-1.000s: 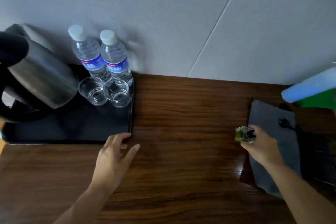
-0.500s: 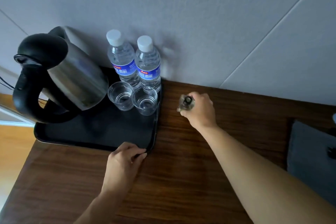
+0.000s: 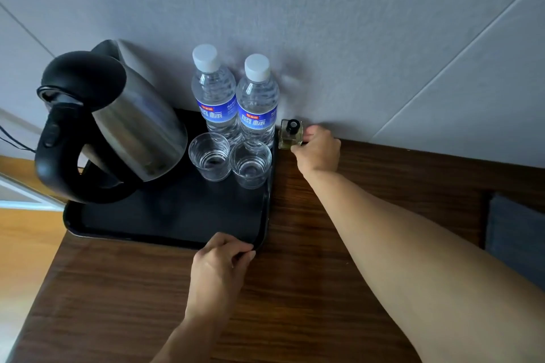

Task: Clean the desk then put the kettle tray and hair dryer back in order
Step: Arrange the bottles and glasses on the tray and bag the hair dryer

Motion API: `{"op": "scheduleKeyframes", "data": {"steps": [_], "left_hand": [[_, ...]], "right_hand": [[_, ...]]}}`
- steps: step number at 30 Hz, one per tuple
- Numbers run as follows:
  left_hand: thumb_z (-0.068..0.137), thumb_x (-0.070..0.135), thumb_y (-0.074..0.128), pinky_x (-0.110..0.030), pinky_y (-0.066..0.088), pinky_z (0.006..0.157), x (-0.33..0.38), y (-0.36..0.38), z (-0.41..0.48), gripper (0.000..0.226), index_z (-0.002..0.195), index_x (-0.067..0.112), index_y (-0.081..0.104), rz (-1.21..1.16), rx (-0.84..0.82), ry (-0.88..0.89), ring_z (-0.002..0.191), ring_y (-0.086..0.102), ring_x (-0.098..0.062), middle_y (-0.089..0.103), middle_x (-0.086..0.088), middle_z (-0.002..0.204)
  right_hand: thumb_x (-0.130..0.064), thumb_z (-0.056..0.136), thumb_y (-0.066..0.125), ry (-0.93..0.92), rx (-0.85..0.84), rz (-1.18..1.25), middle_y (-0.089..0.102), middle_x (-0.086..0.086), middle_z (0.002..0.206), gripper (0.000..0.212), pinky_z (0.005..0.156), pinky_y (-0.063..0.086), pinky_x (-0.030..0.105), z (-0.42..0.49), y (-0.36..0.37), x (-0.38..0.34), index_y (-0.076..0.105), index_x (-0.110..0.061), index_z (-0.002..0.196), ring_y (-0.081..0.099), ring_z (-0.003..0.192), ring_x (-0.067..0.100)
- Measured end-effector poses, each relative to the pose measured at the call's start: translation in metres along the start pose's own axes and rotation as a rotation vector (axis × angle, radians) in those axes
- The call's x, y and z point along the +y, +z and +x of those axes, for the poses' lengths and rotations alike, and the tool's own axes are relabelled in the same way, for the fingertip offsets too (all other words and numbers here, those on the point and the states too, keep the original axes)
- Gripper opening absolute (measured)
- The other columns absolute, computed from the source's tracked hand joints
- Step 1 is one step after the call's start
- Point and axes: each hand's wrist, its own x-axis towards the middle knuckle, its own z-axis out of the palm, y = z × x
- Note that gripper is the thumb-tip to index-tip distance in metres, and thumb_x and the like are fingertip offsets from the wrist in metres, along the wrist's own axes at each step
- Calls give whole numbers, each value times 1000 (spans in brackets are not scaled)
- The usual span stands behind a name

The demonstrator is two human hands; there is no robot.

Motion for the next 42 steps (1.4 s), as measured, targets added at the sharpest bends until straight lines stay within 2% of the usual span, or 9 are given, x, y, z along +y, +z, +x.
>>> {"op": "scheduleKeyframes", "data": {"steps": [6, 18, 22, 26, 32, 34, 37, 40, 42], "left_hand": [[78, 39, 83, -28, 59, 67, 35, -3, 4, 25, 99, 28, 76, 68, 0, -87, 71, 61, 2, 64, 18, 93], [87, 42, 69, -18, 50, 74, 133, 47, -17, 24, 109, 31, 71, -145, -204, -64, 87, 64, 5, 69, 16, 98], [89, 42, 67, -20, 52, 74, 176, 89, -39, 25, 111, 33, 68, -92, -348, 4, 91, 64, 2, 67, 16, 103], [87, 42, 70, -27, 56, 84, 220, 152, -69, 38, 123, 36, 62, 13, -500, 110, 95, 62, 3, 61, 18, 115], [81, 50, 71, -33, 51, 99, 267, 233, -116, 87, 147, 54, 15, 389, -714, 315, 130, 44, -11, 18, 12, 147], [85, 51, 67, -32, 52, 99, 273, 250, -123, 80, 148, 51, 18, 480, -729, 389, 133, 40, -13, 16, 8, 148], [94, 43, 59, -24, 52, 84, 272, 263, -124, 38, 132, 40, 52, 498, -712, 402, 113, 57, -11, 34, 8, 137], [94, 26, 64, -21, 38, 60, 261, 259, -114, 9, 100, 29, 69, 502, -619, 359, 78, 62, -11, 54, 10, 104], [90, 16, 68, -24, 44, 58, 254, 249, -103, 10, 93, 25, 72, 497, -561, 295, 72, 63, -14, 60, 9, 96]], "right_hand": [[-20, 84, 78, -83, -64, 26, 72, 2, 120, 43, 96, 56, 37, -27, -25, 12, 67, -17, 126, 68, 107, 21], [-39, 93, 68, -40, -198, 12, 65, -13, 129, 36, 85, 49, 11, -150, -157, 159, 63, -30, 128, 62, 110, 0], [-42, 96, 61, 31, -130, -113, 63, -19, 127, 31, 85, 35, 4, -180, -216, 236, 64, -33, 126, 57, 114, -3], [-33, 88, 70, 47, -9, -175, 58, -18, 129, 40, 96, 46, 19, -201, -275, 303, 61, -34, 127, 50, 121, 2], [-37, 84, 69, 160, -247, -407, 15, -8, 164, 79, 123, 24, 45, -226, -310, 379, 28, -43, 151, 13, 152, 23], [-30, 89, 64, 144, -316, -376, 4, -11, 167, 76, 125, 19, 44, -229, -307, 388, 26, -43, 153, 1, 155, 22], [-22, 90, 57, 30, -385, -244, 4, -18, 167, 67, 127, 13, 38, -228, -311, 389, 35, -41, 150, -9, 153, 8], [-32, 89, 57, 1, 3, -280, 22, -7, 166, 58, 125, 23, 46, -217, -326, 396, 46, -33, 146, 9, 155, 14], [-43, 85, 64, 173, 310, -398, 29, 8, 163, 67, 122, 22, 54, -195, -343, 406, 45, -25, 146, 22, 152, 29]]}}
